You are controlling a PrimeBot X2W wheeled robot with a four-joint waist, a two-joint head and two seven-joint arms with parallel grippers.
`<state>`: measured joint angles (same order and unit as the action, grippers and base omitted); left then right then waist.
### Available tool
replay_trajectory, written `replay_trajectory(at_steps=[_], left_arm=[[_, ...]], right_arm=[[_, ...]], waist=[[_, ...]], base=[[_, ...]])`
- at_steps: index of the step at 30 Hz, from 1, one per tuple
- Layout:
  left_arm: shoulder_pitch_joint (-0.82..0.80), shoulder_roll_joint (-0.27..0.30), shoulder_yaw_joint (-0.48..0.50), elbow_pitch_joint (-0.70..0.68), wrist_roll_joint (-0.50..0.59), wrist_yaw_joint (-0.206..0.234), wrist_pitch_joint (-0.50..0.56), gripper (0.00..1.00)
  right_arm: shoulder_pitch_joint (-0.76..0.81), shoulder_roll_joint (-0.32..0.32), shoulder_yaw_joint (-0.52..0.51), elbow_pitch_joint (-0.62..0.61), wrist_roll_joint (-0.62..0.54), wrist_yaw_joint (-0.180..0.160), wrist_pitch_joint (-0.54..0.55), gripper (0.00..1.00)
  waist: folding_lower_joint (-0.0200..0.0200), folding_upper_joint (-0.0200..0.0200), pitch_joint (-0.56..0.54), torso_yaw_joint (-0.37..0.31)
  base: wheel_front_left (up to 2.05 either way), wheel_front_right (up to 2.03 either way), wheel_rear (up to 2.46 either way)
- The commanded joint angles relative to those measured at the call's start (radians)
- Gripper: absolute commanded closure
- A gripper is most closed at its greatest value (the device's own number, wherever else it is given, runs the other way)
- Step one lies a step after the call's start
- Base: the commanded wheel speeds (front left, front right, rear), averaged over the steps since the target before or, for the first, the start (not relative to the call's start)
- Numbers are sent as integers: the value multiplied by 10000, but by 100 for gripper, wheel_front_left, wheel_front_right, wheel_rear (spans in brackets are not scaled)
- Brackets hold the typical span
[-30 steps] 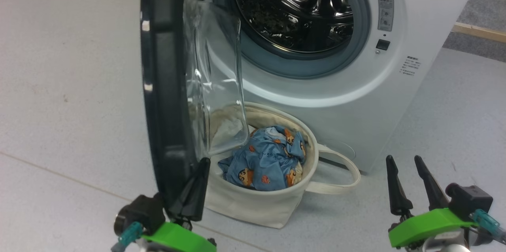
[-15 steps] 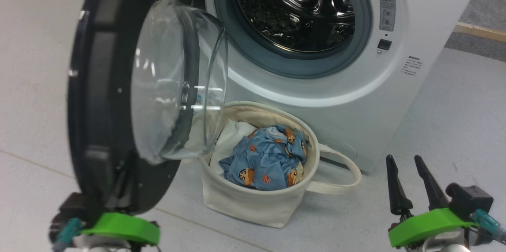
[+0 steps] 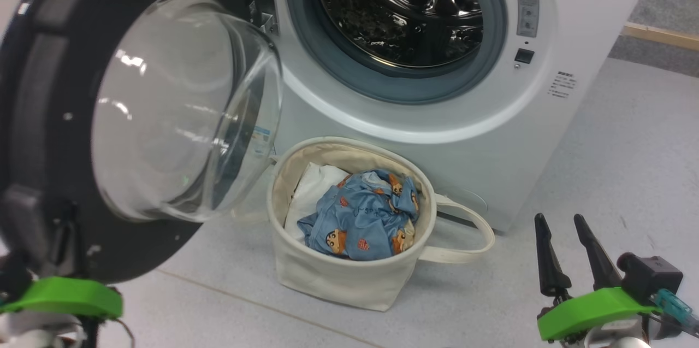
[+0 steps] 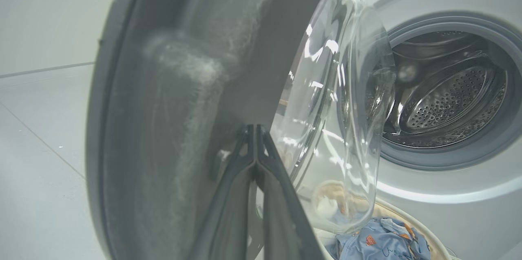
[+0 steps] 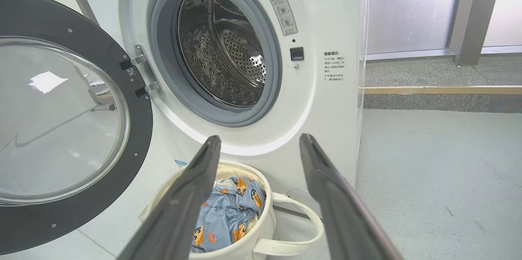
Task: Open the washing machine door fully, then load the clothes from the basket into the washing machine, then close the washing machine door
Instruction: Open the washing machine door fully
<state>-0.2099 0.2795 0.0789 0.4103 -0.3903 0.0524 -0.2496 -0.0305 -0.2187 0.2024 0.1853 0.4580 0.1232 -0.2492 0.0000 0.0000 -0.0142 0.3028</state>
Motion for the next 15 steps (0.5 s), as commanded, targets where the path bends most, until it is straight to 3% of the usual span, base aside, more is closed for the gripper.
replay_trajectory(at_steps=[1, 8, 15], left_arm=[[-718, 545, 531, -118, -71, -41, -118, 100], [-1611, 1279, 948, 1356, -213, -416, -120, 100], [-1984, 1350, 1309, 2054, -85, -636, -121, 100]], right_arm=[[-175, -96, 105, -271, -25, 75, -126, 0], [-271, -79, 163, -215, -15, 75, -126, 0], [-306, -93, 166, -165, 33, 75, -126, 0]], waist=[[0, 0, 17, -50], [0, 0, 47, -361], [0, 0, 39, -563]], base=[[0, 0, 0], [0, 0, 0], [0, 0, 0]])
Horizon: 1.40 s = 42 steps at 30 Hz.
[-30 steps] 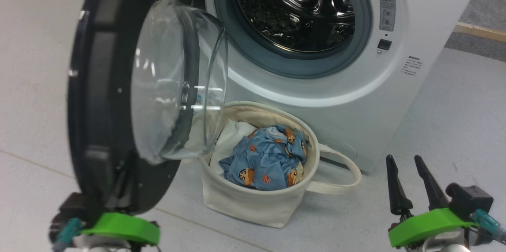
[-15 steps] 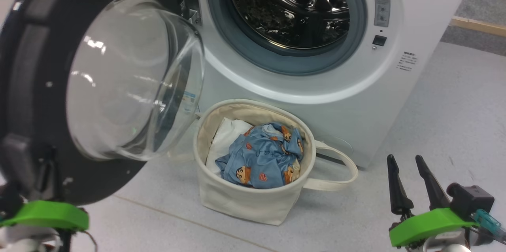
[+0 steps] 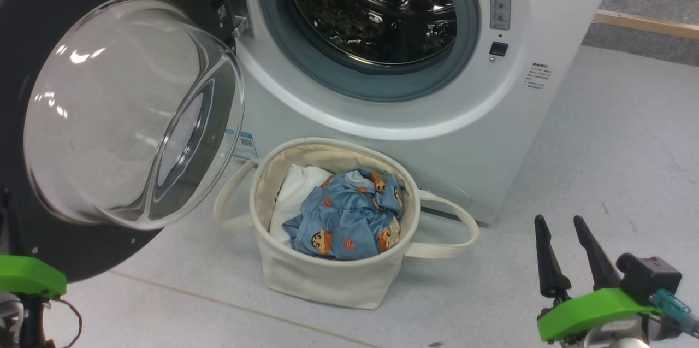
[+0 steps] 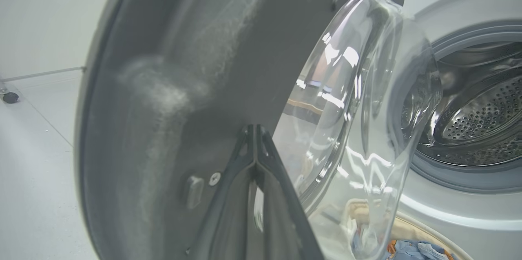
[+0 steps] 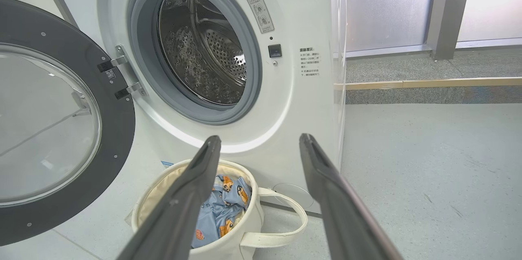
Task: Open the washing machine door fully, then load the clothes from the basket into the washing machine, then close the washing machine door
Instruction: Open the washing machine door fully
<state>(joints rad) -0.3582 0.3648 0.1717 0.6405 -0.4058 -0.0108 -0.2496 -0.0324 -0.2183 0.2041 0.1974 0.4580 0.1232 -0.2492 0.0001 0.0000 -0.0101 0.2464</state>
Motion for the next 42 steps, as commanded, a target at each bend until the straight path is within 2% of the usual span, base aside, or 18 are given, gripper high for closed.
replay_trajectory(at_steps=[1, 7, 8, 9, 15, 21, 27, 36, 42], left_arm=[[-488, 450, 396, -242, 114, -52, -121, 100], [-198, -72, 384, -640, 352, -380, -121, 100], [-122, -190, 341, -791, 398, -457, -121, 95], [-28, -318, 285, -897, 427, -527, -121, 0], [441, -953, -69, -1795, 553, -846, -121, 0], [931, -1346, -343, -2646, 569, -1022, -122, 0], [1357, -1588, -499, -3173, 730, -1102, -122, 0], [1629, -1872, -617, -3199, 1049, -1154, -122, 0], [1793, -2068, -526, -3165, 1206, -1170, -122, 0]], right_arm=[[-285, -92, 143, -286, 43, 75, -126, 0], [-240, -53, 101, -316, 90, 75, -126, 0], [-233, -54, 88, -327, 88, 75, -126, 0], [-228, -57, 78, -340, 86, 75, -126, 0], [-247, -90, 77, -441, 37, 75, -126, 0], [-263, -47, 168, -588, -5, 75, -126, 0], [-295, -17, 269, -734, -66, 75, -126, 0], [-338, -120, 304, -897, -180, 75, -126, 0], [-345, -262, 315, -906, -256, 75, -126, 0]], waist=[[0, 0, -5, -3], [0, 0, -41, 129], [0, 0, -49, 167], [0, 0, -57, 200], [0, 0, -97, 285], [0, 0, -116, 17], [0, 0, -119, -679], [0, 0, -160, -1924], [0, 0, -240, -2515]], base=[[0, 0, 0], [0, 0, 0], [0, 0, 0], [0, 0, 0], [0, 0, 0], [0, 0, 0], [0, 0, 0], [0, 0, 0], [0, 0, 0]])
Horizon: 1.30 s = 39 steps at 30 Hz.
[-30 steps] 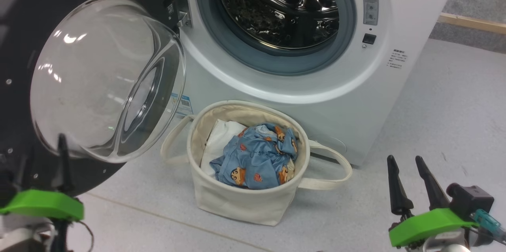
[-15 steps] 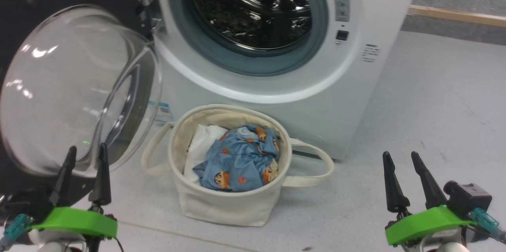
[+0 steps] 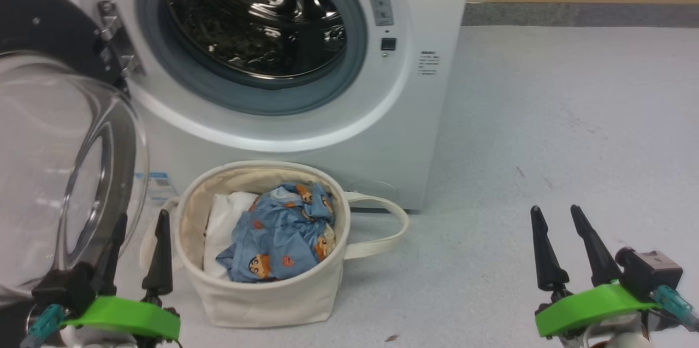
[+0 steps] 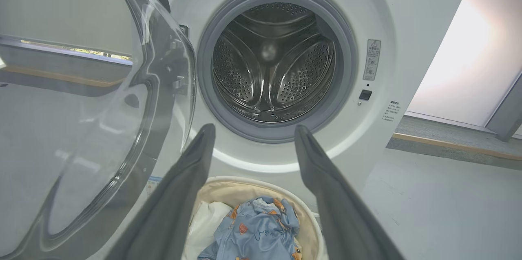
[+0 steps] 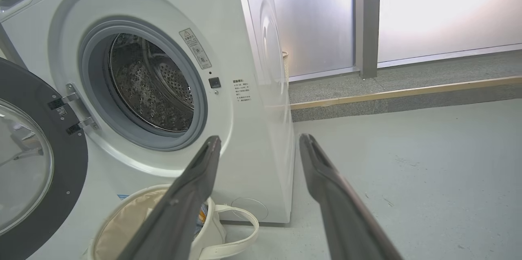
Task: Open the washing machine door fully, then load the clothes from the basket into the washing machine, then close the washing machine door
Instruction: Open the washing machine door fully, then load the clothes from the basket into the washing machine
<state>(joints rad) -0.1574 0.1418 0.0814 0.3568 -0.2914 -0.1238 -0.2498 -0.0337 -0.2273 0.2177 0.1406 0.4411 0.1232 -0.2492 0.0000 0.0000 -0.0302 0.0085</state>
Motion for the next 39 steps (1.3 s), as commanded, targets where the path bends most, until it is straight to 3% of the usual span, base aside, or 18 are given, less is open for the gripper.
replay_trajectory(at_steps=[1, 9, 39], left_arm=[[-188, 129, 388, -319, 71, -44, -120, 0], [-115, -22, 415, -239, 161, -59, -120, 0], [-194, -60, 567, -27, 102, -68, -120, 0]], right_arm=[[-326, -187, 154, -343, -89, 75, -126, 0], [-320, -282, 117, -359, -79, 75, -126, 0], [-401, -394, 79, -319, -57, 75, -126, 0]], waist=[[0, 0, -47, -202], [0, 0, -61, -403], [0, 0, 80, -148]], base=[[0, 0, 0], [0, 0, 0], [0, 0, 0]])
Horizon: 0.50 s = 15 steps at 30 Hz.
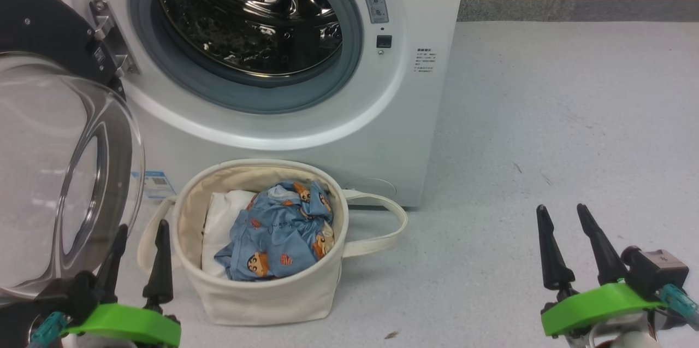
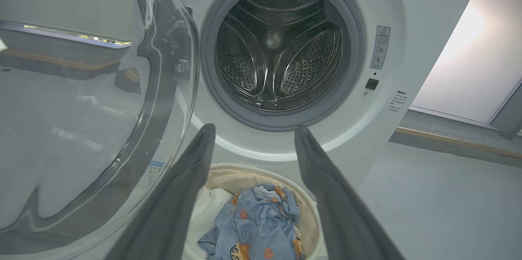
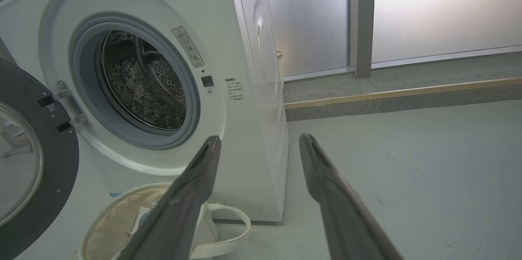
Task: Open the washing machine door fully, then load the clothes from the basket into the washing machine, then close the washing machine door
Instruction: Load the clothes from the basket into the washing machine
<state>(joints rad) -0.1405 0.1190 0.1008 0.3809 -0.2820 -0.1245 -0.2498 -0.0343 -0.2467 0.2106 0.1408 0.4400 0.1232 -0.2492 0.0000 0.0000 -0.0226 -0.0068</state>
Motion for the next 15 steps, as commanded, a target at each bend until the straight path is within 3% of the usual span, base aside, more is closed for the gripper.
replay_trajectory(at_steps=[1, 8, 15], left_arm=[[-369, 169, 389, -259, 12, -61, -120, 0], [-402, 190, 331, -215, -16, -61, -120, 0], [-401, 227, 382, -184, -62, -61, -120, 0]], right_arm=[[-402, -208, 148, -313, -43, 75, -126, 0], [-469, -244, 125, -282, -34, 75, -126, 0], [-482, -261, 138, -268, -3, 75, -126, 0]], waist=[[0, 0, 12, 17], [0, 0, 23, 87], [0, 0, -8, 130]], base=[[0, 0, 0], [19, -10, -9], [120, -77, -43]])
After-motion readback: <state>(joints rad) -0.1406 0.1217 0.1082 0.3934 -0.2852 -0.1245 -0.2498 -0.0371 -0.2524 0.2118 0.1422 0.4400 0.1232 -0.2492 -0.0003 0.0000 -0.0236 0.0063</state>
